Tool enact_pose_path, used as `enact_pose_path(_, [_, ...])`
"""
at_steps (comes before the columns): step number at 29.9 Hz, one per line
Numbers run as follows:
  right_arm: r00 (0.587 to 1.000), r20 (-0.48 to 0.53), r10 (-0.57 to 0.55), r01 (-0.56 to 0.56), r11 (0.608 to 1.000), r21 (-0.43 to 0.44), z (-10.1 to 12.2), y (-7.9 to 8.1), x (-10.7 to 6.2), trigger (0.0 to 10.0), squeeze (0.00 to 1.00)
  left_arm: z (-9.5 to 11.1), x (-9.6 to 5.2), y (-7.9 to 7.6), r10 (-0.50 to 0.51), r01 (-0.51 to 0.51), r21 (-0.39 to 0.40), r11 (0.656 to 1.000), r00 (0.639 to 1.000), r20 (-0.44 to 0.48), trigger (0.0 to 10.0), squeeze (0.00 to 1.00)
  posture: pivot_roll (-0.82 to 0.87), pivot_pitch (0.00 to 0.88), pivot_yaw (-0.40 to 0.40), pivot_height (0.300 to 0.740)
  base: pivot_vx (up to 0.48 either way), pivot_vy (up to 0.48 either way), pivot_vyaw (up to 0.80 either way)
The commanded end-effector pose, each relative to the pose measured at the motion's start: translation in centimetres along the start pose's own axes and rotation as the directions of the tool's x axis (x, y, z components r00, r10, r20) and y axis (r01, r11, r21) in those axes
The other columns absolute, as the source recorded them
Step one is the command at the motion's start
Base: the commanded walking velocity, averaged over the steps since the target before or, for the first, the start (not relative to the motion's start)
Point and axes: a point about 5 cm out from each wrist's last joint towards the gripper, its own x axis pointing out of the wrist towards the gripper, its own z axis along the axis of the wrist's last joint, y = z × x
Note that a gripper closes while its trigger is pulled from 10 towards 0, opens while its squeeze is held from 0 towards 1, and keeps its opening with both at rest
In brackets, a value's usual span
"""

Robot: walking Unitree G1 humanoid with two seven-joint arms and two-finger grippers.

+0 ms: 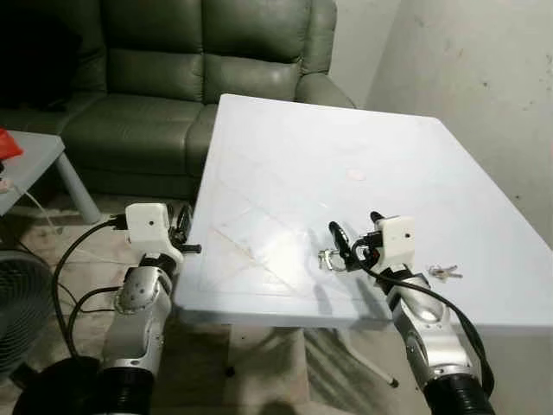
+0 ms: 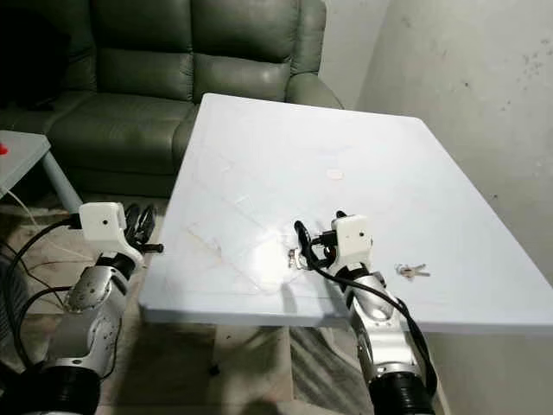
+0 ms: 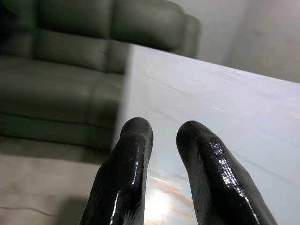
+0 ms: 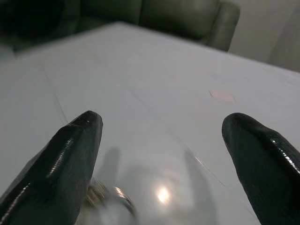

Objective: Hang keys on a hook

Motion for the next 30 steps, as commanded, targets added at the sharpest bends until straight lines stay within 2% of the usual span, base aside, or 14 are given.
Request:
enact_pose_path(1, [0.999, -0.022, 0.044, -0.045, 0.999, -0.022, 0.0, 0.2, 0.3, 10.0, 0.0, 0.4, 0.0, -0.6, -0.04, 0.04, 0.011, 0.999, 0.999, 0.012, 10.0, 0.0, 0.01, 0.0, -0.114, 0.74, 0.0, 0.0, 0.0])
enact_pose_path(3, [0.997, -0.028, 0.076, -0.077, 0.996, -0.039, 0.0, 0.2, 0.4, 10.0, 0.0, 0.3, -0.1, -0.7, -0.052, 0.051, 0.01, 0.999, 0.999, 0.012, 10.0, 0.0, 0.01, 0.0, -0.118, 0.74, 0.0, 0.0, 0.0])
enact_pose_path(5, [0.985, -0.054, 0.163, -0.166, 0.984, -0.069, 0.1, 0.3, 0.7, 10.0, 0.0, 0.2, -0.3, -1.0, -0.079, 0.079, 0.004, 0.997, 0.997, 0.01, 10.0, 0.0, 0.01, 0.0, -0.121, 0.74, 0.0, 0.0, 0.0])
enact_pose_path(9, [0.973, -0.06, 0.222, -0.226, 0.971, -0.078, 0.4, 0.0, 1.0, 10.0, 0.0, 0.1, -0.5, -1.4, -0.106, 0.106, 0.007, 0.994, 0.994, 0.01, 10.0, 0.0, 0.01, 0.0, -0.129, 0.74, 0.0, 0.0, 0.0])
enact_pose_path(10, [0.97, -0.067, 0.234, -0.239, 0.968, -0.082, 0.6, -0.4, 1.3, 10.0, 0.0, -0.1, -0.7, -2.0, -0.142, 0.142, 0.009, 0.99, 0.99, 0.005, 10.0, 0.0, 0.02, 0.0, -0.133, 0.74, 0.0, 0.0, 0.0])
enact_pose_path(16, [0.955, -0.078, 0.285, -0.29, 0.955, -0.055, 1.5, -0.9, 2.6, 10.0, 0.0, -0.6, -1.6, -3.9, -0.246, 0.247, 0.037, 0.968, 0.969, -0.017, 10.0, 0.0, 0.03, 0.023, -0.139, 0.74, 0.0, 0.0, 0.0])
enact_pose_path(24, [0.947, -0.086, 0.309, -0.311, 0.95, -0.01, 2.1, -0.3, 4.3, 10.0, 0.0, -0.4, -2.2, -5.4, -0.31, 0.31, 0.038, 0.95, 0.951, -0.019, 10.0, 0.0, 0.04, 0.072, -0.138, 0.74, 0.0, 0.0, 0.0])
enact_pose_path(30, [0.942, -0.097, 0.322, -0.322, 0.947, 0.014, 1.9, -0.3, 4.6, 10.0, 0.0, 0.2, -2.6, -6.1, -0.337, 0.337, 0.036, 0.941, 0.941, -0.01, 10.0, 0.0, 0.05, 0.105, -0.14, 0.74, 0.0, 0.0, 0.0])
